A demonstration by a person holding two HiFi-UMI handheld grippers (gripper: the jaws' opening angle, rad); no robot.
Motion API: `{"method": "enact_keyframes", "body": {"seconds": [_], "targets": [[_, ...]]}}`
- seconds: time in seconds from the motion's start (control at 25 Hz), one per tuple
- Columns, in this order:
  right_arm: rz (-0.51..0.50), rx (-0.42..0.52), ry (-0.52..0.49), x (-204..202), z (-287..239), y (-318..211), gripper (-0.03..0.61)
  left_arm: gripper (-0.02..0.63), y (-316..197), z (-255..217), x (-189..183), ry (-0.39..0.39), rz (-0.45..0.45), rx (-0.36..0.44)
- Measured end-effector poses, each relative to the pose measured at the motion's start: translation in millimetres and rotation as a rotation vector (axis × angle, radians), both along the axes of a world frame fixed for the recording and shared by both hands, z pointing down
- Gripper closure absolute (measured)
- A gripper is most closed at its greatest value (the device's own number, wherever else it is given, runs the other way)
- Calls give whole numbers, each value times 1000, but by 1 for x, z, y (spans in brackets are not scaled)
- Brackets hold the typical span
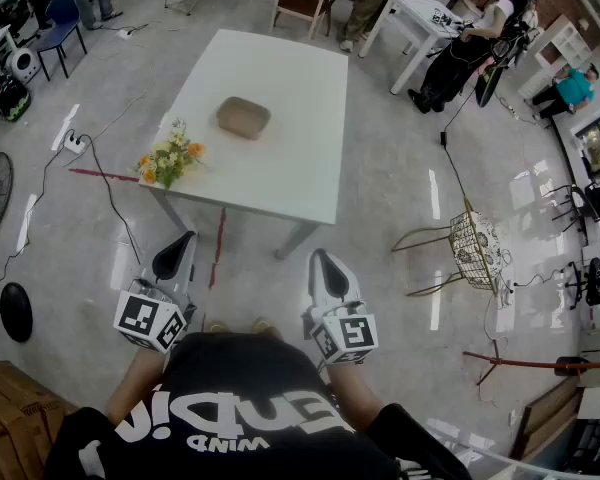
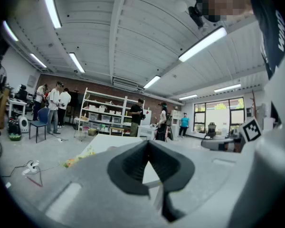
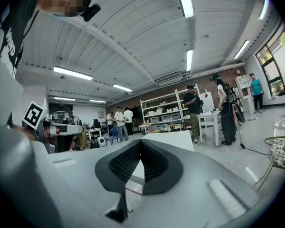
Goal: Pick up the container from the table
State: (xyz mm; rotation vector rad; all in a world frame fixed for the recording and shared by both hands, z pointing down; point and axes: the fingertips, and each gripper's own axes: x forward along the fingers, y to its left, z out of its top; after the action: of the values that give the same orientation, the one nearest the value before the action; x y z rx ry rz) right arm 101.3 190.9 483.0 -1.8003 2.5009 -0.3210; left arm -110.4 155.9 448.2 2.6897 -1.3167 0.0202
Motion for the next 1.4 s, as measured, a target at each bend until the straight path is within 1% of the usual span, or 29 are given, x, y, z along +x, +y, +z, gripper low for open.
{"method": "enact_keyframes", "body": {"seconds": [0.16, 0.36, 0.64, 0.84, 1.0, 1.12, 1.24, 1.4], "targets": [[-7, 16, -11, 7, 0, 2, 578, 612, 3, 0, 7, -2, -3, -4], [1, 1, -45, 19, -1, 0, 578, 612, 2, 2, 13, -9, -12, -16], [-10, -24, -53, 43, 12, -13, 578, 612, -13, 7, 33, -9, -42, -15], [-25, -25, -66, 63, 16, -22, 578, 612, -30, 7, 51, -16, -59, -1], [-19, -20, -91, 71, 17, -46, 578, 612, -49, -1, 58, 3, -69, 15], [-29, -6, -85, 68, 15, -69, 578, 612, -68, -4, 61, 11, -60, 25], [-35, -3, -82, 59, 10, -95, 578, 612, -92, -6, 54, 13, -55, 30], [-23, -28, -86, 41, 10, -135, 578, 612, -135, -5, 36, 18, -43, 24]]}}
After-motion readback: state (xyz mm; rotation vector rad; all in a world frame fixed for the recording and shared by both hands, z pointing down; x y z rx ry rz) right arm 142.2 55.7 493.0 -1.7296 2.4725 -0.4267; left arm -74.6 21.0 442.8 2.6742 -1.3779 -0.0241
